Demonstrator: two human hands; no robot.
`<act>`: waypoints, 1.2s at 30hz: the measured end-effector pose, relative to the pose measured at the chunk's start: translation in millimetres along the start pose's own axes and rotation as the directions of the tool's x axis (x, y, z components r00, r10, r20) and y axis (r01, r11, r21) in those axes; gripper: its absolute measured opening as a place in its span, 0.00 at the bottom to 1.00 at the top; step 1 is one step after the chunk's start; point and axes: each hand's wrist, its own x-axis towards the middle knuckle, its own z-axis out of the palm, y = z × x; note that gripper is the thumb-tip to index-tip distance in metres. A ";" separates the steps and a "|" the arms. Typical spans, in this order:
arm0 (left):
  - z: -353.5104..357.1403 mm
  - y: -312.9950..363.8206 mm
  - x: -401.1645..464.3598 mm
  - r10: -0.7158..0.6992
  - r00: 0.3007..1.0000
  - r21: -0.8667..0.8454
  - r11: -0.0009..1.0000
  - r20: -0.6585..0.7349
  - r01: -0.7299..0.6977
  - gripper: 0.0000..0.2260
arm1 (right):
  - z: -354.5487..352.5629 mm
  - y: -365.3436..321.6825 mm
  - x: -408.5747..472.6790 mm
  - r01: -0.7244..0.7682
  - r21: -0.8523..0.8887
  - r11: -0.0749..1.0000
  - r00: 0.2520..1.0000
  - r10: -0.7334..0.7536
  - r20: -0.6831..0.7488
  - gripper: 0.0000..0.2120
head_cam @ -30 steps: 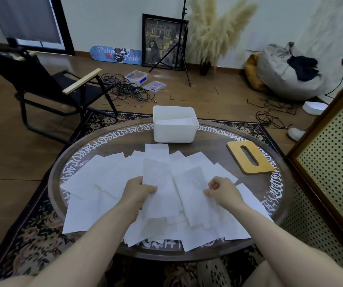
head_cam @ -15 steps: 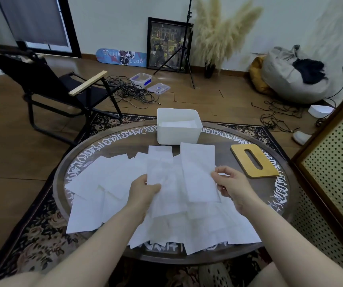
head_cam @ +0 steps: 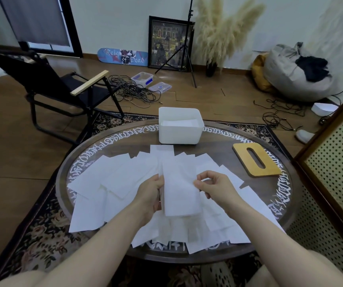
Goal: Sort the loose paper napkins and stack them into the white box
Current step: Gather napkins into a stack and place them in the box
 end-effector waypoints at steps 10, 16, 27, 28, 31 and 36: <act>-0.3 0.3 1.0 -0.026 0.999 -0.013 1.000 0.034 0.026 0.13 | 2.1 0.8 0.0 0.005 -0.011 1.000 1.000 -0.005 0.001 0.03; -0.9 -0.2 0.2 0.048 0.998 0.051 0.998 0.029 -0.049 0.11 | -2.6 1.6 -0.9 -0.062 -0.030 0.998 0.996 0.064 0.064 0.10; 1.3 -4.8 -1.3 0.083 0.996 0.153 0.985 -0.024 -0.078 0.13 | -7.7 11.9 3.3 -0.051 -0.088 0.995 0.992 0.061 0.107 0.04; -0.4 -3.9 -1.3 0.088 0.995 0.143 0.986 -0.046 -0.081 0.12 | -9.7 15.6 6.1 -0.042 -0.131 0.990 0.997 0.051 0.061 0.02; -9.3 -0.4 0.1 0.090 0.989 0.090 0.993 -0.118 -0.080 0.11 | -21.5 27.8 16.5 -0.087 -0.348 0.933 0.993 0.054 -0.104 0.09; -20.8 2.8 1.6 0.099 0.978 0.075 0.993 -0.184 -0.086 0.10 | -31.6 43.7 24.7 -0.296 -0.364 0.883 0.954 0.290 -0.074 0.24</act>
